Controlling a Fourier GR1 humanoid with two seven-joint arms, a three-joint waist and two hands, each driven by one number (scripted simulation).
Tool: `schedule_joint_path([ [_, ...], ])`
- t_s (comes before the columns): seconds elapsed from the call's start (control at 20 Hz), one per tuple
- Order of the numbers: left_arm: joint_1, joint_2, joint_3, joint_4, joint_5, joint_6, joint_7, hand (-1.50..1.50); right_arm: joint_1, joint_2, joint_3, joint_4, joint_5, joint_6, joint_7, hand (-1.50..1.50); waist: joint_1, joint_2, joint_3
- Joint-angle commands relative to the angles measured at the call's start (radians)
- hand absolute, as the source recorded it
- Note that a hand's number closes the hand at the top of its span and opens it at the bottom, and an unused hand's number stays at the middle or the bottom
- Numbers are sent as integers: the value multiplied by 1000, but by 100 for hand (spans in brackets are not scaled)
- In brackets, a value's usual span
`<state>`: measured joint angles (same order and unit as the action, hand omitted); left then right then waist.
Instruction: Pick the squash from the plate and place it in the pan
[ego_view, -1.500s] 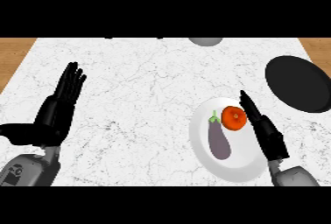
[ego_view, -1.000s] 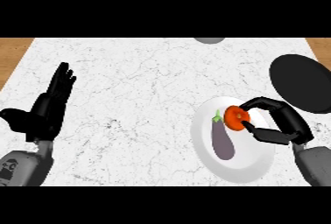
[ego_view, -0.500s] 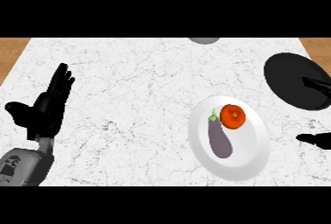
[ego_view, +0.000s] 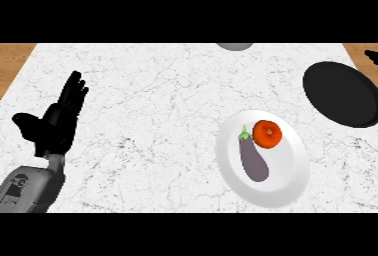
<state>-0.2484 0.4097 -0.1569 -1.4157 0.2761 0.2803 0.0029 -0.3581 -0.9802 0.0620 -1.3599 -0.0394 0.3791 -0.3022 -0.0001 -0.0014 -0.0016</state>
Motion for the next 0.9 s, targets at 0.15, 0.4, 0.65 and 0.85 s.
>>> schedule_joint_path([
  [0.15,-49,-2,36,12,-26,-22,38,0,-148,97,59,-107,115,-13,211,-150,8,2,1],
  [0.4,12,-52,16,-25,-66,-13,25,0,-179,178,70,-209,47,97,381,-150,2,0,1],
  [0.65,-24,-28,80,-40,-60,-47,88,0,-120,211,34,-212,56,175,314,-150,1,1,2],
  [0.85,0,-71,82,3,-89,-55,30,0,-101,302,104,-259,179,128,417,-150,2,1,1],
])
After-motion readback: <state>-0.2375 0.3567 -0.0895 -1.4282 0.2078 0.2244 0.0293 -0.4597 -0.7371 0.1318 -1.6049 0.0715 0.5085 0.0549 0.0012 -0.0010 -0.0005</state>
